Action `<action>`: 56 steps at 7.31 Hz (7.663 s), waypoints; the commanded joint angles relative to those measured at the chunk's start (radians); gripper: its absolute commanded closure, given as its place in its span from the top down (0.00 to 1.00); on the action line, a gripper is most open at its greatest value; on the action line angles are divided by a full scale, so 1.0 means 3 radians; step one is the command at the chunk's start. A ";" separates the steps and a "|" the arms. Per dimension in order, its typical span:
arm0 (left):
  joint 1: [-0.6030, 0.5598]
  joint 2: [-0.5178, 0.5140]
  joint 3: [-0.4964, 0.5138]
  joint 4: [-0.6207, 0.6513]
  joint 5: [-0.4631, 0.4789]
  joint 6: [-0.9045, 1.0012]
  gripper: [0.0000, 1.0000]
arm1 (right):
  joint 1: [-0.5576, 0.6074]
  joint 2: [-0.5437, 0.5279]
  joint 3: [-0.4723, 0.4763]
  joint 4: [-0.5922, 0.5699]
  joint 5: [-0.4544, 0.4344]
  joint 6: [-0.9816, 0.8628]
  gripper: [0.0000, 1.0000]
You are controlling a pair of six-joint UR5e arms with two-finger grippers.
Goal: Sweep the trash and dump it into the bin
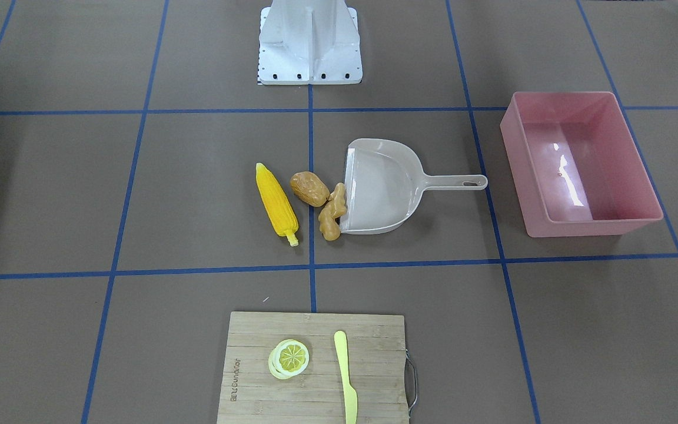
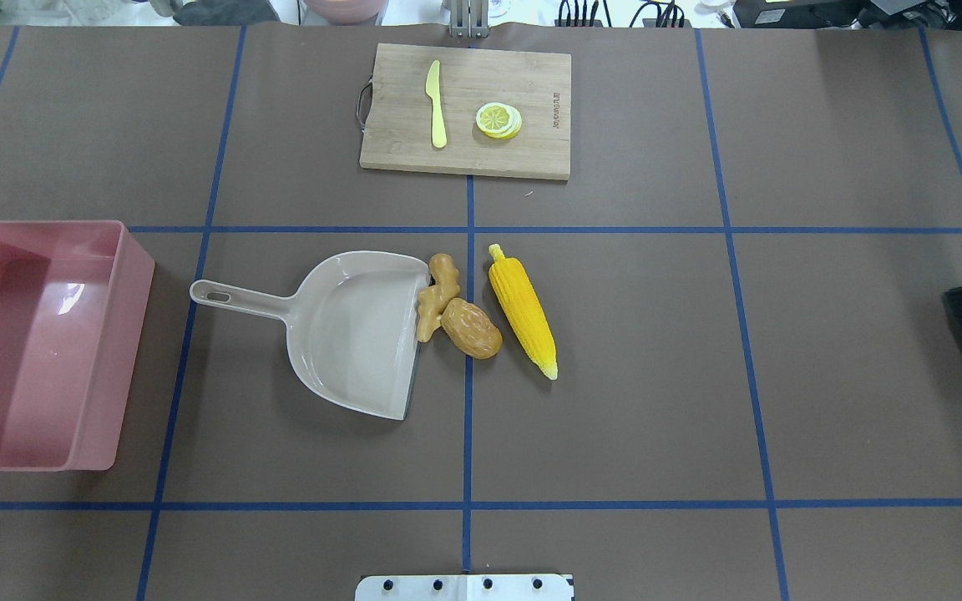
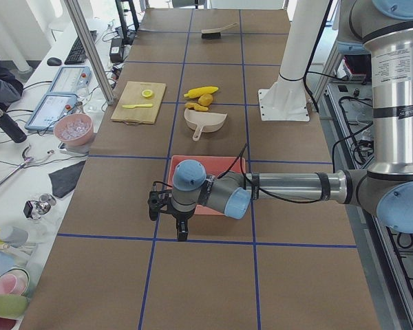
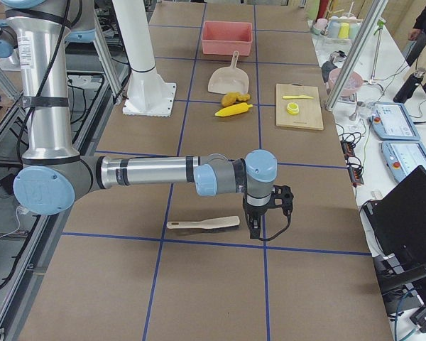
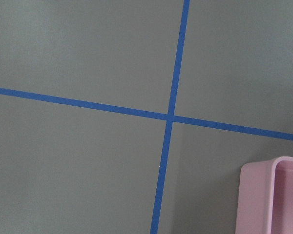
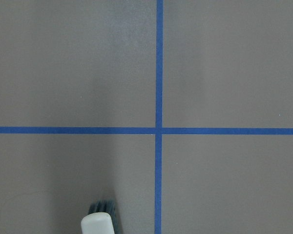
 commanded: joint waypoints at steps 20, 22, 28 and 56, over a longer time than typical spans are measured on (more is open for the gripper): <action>-0.0125 0.0406 -0.0531 0.0380 -0.0143 0.0005 0.99 | 0.0010 -0.0158 0.0198 -0.0006 0.0273 0.0111 1.00; -0.0104 0.0396 -0.0531 0.0065 -0.0143 0.0010 0.99 | -0.0051 -0.0433 0.0513 0.0004 0.0325 0.0188 1.00; 0.0335 0.0370 -0.0782 -0.0329 -0.0302 0.0010 0.99 | -0.0812 -0.1323 0.0735 0.0990 0.0187 0.0137 1.00; 0.2457 -0.1174 -0.0455 -0.0243 0.0828 0.3037 0.99 | -0.1493 -0.1345 0.0433 0.0633 0.0044 0.0127 0.85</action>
